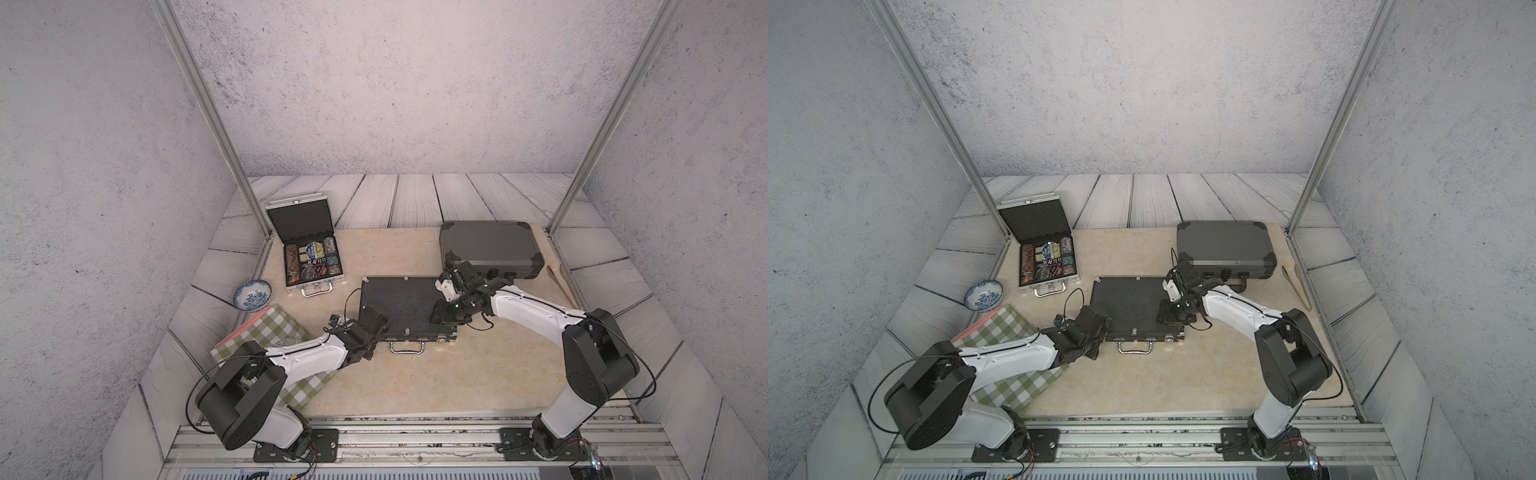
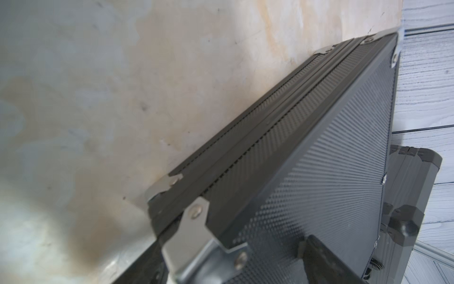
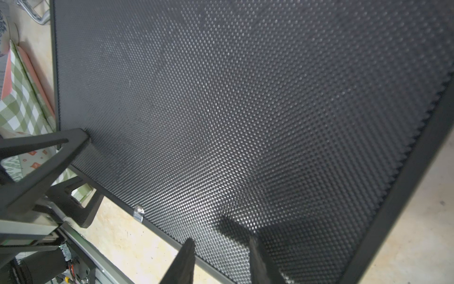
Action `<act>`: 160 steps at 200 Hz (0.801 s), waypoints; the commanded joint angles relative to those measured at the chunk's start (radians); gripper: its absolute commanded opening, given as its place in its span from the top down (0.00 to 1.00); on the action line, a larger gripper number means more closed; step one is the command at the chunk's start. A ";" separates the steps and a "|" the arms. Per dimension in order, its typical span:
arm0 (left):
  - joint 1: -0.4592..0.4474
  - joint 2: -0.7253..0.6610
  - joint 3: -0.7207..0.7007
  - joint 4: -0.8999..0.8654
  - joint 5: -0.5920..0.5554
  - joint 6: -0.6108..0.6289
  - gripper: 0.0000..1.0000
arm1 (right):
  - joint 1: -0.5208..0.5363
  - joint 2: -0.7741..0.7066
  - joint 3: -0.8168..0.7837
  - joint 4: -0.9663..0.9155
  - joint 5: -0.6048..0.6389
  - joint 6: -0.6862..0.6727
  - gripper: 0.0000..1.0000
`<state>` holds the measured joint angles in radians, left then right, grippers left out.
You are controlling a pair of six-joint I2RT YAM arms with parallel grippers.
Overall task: Close the poker set cases
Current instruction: Fasten the fastener on the poker set case.
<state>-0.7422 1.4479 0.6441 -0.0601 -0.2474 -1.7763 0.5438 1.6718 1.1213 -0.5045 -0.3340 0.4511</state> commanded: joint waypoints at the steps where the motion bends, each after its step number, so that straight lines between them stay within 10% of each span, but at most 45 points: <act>1: 0.004 0.049 -0.015 -0.106 0.035 0.008 0.19 | -0.008 0.064 -0.028 -0.057 0.067 -0.010 0.60; 93: 0.007 0.021 -0.048 -0.114 0.000 0.028 0.37 | -0.008 0.065 -0.032 -0.051 0.050 -0.008 0.60; 160: 0.026 -0.111 0.029 -0.306 0.043 0.195 0.18 | -0.025 -0.023 0.036 -0.149 0.049 -0.022 0.57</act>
<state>-0.7353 1.3834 0.6395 -0.1516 -0.2398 -1.7214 0.5381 1.6741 1.1400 -0.5259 -0.3290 0.4442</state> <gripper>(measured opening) 0.803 0.415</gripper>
